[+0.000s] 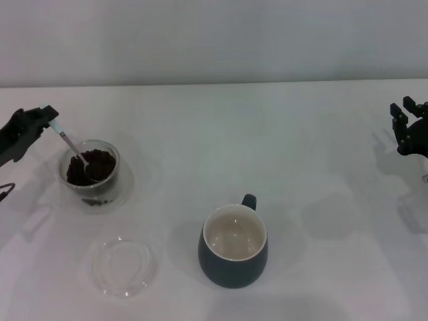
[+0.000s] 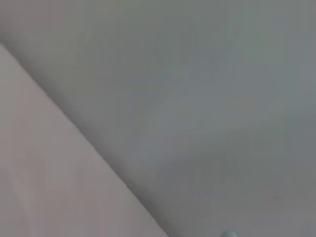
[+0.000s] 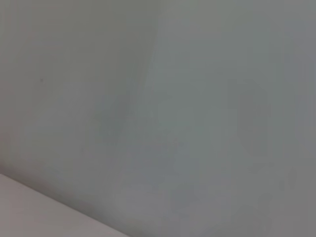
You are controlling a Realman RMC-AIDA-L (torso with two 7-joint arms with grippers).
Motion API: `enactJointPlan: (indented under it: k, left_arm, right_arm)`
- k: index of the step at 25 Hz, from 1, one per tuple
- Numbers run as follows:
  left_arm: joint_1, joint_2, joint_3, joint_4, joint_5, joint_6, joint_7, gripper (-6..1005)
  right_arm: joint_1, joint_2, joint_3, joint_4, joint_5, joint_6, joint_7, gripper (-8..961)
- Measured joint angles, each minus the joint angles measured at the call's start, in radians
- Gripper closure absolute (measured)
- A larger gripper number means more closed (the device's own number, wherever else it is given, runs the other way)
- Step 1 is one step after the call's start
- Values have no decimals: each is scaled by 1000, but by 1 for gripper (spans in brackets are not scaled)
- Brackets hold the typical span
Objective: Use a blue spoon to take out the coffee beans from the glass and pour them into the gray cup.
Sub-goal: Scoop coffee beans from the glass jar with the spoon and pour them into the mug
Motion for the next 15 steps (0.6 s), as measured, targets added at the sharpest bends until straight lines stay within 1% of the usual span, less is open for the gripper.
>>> enactJointPlan:
  k: [5, 8, 15]
  left_arm:
    - [21, 1, 0, -10, -45, 25, -16, 876]
    - [35, 5, 0, -18, -67, 40, -22, 876]
    - [76, 5, 0, -19, -118, 50, -15, 876]
  right_arm:
    - [0, 0, 0, 0, 0, 2, 0, 676]
    - [1, 0, 0, -1, 0, 3, -1, 675]
    - [3, 0, 0, -2, -1, 4, -2, 674]
